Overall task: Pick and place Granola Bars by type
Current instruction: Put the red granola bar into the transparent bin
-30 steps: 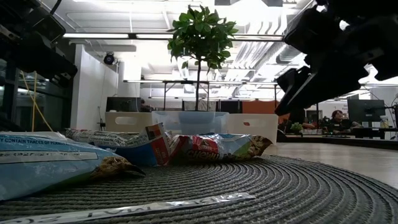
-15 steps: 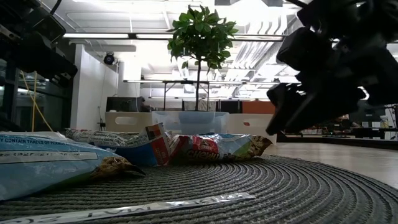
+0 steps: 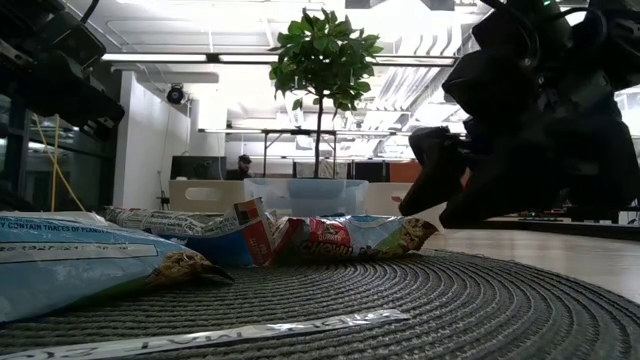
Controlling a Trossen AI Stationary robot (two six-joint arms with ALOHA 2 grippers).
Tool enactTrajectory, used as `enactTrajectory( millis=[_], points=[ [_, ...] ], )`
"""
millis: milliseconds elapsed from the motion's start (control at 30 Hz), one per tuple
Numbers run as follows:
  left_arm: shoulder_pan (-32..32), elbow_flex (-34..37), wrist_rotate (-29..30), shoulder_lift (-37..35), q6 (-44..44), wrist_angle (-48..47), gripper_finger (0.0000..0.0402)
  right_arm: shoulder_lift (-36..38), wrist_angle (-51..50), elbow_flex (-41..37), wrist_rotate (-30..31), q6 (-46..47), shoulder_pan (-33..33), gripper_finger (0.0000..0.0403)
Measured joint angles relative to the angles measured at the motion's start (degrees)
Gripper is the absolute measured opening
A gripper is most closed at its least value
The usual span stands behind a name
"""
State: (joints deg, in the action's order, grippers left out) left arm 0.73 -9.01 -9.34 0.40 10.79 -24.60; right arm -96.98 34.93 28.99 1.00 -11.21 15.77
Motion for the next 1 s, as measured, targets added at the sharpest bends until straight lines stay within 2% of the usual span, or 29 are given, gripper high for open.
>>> enactTrajectory(
  millis=[300, 533, 1000],
  points=[
    [0.0, 0.0, -0.2, 0.0, 0.0, 0.0, 0.0001, -2.8, -0.1, 3.1, -0.7, -2.9, 0.0, 0.022],
    [0.0, 0.0, -0.2, 0.0, 0.0, 0.0, 0.0001, -6.8, -0.6, 5.7, -5.7, -2.9, 0.1, 0.022],
    [0.0, 0.0, -0.2, 0.0, 0.0, 0.0, 0.0001, -8.8, -1.4, 8.2, -3.2, 0.1, 0.1, 0.022]
  ],
)
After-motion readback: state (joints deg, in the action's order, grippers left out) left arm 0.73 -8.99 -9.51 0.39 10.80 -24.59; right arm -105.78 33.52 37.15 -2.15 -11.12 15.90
